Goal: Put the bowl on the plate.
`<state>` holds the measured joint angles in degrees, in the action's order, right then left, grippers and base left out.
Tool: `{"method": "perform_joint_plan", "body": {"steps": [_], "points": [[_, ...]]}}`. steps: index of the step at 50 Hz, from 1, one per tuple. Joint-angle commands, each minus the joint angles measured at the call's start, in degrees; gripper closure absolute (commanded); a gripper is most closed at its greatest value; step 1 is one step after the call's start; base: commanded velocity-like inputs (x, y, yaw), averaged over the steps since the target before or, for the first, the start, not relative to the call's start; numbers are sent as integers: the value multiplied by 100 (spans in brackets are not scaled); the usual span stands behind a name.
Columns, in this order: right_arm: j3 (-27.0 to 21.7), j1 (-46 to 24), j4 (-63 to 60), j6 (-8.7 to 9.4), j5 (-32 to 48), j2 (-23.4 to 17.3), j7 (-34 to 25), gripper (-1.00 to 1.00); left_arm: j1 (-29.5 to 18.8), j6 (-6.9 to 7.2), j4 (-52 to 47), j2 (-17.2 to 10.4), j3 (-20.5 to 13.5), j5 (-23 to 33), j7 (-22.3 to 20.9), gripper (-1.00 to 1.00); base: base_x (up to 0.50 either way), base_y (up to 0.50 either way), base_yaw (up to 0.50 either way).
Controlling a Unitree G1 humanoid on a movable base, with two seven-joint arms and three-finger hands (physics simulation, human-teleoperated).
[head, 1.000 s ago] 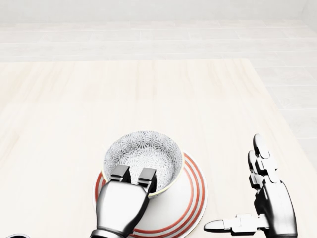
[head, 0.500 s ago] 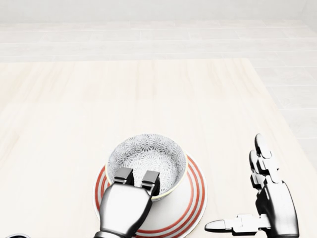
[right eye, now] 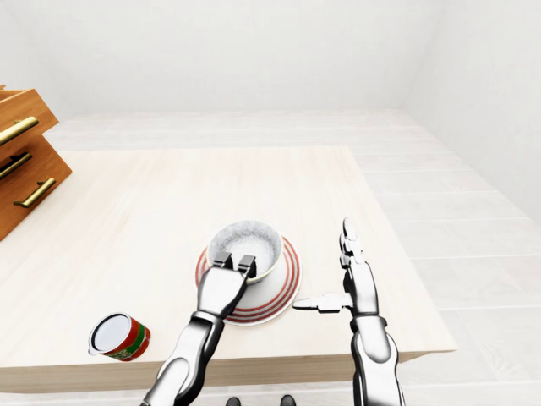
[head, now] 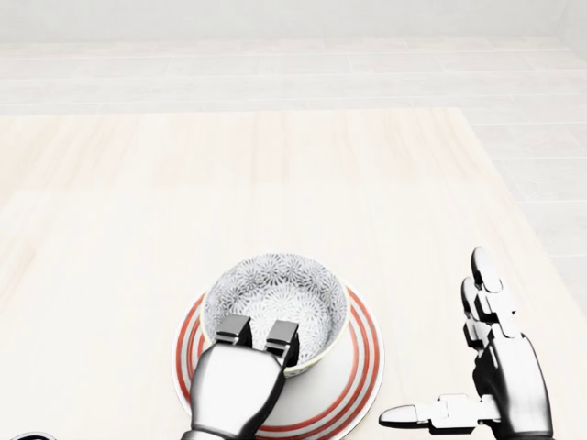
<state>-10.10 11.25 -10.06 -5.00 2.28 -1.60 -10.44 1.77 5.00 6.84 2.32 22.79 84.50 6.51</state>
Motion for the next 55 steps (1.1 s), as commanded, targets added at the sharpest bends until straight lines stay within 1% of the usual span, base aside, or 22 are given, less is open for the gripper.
{"method": "perform_joint_plan", "body": {"steps": [1, 10, 20, 31, 55], "points": [[-15, -36, 86, 0, -15, -16, 6, -100, -57, 0, 121, 36, 19, 382, 154, 100, 0, 0, 0], [-17, -24, 86, 0, -27, -18, 0, -100, -50, 0, 180, 42, 47, 385, 203, 100, 0, 0, 0], [-16, -18, 104, 0, -26, -16, 4, -100, -119, 0, 249, 28, -17, 366, 204, 100, 0, 0, 0], [-10, -9, 105, 0, -30, -13, 2, -100, -82, 0, 235, 22, -2, 387, 220, 100, 0, 0, 0], [-26, -14, 41, 0, -29, -16, 3, -100, -63, 0, 126, 12, -12, 396, 151, 100, 0, 0, 0]]}}
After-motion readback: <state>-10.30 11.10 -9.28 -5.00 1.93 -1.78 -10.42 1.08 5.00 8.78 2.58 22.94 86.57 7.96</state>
